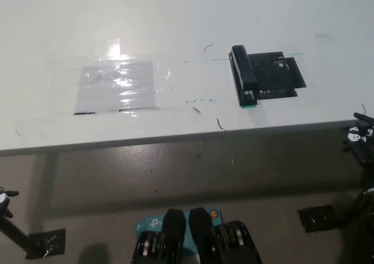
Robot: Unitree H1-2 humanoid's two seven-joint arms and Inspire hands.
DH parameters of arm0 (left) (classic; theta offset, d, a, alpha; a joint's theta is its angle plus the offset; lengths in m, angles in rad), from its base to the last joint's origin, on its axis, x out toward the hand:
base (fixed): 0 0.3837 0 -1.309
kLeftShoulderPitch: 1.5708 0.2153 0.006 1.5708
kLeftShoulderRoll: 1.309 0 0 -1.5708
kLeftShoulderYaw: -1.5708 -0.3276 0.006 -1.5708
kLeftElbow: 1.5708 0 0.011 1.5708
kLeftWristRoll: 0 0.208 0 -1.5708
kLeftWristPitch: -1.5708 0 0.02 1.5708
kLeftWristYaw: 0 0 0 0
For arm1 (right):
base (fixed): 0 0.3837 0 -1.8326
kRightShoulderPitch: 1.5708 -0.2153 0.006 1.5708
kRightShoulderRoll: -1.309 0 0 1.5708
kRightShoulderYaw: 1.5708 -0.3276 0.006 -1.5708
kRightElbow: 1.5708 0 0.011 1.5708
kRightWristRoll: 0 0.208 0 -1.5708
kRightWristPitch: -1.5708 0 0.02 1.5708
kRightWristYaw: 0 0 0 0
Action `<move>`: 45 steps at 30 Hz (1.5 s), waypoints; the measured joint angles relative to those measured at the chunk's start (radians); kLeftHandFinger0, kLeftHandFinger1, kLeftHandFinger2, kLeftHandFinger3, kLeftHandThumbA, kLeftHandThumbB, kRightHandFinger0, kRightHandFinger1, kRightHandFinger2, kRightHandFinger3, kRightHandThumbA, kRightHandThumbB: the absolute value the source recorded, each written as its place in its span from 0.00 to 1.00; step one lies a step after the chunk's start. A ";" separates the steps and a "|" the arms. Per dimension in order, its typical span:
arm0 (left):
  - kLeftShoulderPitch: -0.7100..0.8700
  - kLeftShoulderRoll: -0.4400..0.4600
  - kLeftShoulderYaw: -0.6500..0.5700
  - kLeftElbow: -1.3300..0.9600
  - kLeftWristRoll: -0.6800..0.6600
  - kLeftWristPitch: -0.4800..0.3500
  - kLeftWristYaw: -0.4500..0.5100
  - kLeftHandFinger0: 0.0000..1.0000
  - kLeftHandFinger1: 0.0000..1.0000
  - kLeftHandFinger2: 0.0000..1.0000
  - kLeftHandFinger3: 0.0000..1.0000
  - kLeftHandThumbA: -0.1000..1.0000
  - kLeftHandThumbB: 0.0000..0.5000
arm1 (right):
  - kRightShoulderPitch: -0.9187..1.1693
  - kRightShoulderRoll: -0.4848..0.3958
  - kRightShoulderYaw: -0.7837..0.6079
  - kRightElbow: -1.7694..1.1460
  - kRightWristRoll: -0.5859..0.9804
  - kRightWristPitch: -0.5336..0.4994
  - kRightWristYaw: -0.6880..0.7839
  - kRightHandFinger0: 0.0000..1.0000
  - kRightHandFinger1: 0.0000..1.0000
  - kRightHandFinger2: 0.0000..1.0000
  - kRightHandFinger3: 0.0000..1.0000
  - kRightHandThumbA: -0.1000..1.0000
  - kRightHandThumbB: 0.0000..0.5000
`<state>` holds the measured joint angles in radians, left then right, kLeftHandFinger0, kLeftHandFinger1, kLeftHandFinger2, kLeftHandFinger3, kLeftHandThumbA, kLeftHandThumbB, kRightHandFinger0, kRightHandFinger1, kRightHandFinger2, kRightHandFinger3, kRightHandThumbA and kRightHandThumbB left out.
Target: A stapler is kept infront of the robot on the black mark on the desk and the robot uses its right hand to lift the top of the stapler to open it
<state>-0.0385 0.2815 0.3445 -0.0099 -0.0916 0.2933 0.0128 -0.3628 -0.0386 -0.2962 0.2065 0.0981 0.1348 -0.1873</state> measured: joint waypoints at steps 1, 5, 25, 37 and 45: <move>0.000 0.000 0.000 0.000 0.000 0.001 0.000 0.15 0.21 0.46 0.75 0.07 0.00 | -0.001 0.000 0.006 -0.010 -0.001 0.002 0.000 0.25 0.29 0.44 0.63 0.38 0.00; 0.000 -0.001 -0.001 0.000 0.000 0.003 0.000 0.15 0.21 0.45 0.75 0.07 0.00 | -0.017 -0.004 0.035 -0.053 -0.009 0.022 0.000 0.25 0.30 0.44 0.64 0.37 0.00; 0.000 -0.011 -0.004 0.000 0.000 0.009 0.000 0.14 0.21 0.45 0.73 0.08 0.00 | -0.256 0.136 0.038 -0.007 0.137 0.245 0.011 0.46 0.53 0.67 0.86 0.40 0.00; -0.015 -0.013 -0.004 0.000 0.000 0.010 0.000 0.14 0.20 0.45 0.75 0.10 0.00 | -0.332 0.229 -0.066 0.122 0.297 0.320 -0.027 0.58 0.67 0.85 1.00 0.42 0.00; -0.015 -0.014 -0.002 0.000 0.000 0.009 0.001 0.12 0.20 0.45 0.74 0.09 0.00 | -0.330 0.260 -0.083 0.122 0.345 0.326 -0.099 0.61 0.77 0.92 1.00 0.48 0.00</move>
<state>-0.0539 0.2675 0.3422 -0.0100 -0.0920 0.3026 0.0134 -0.6928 0.2214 -0.3793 0.3281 0.4432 0.4608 -0.2861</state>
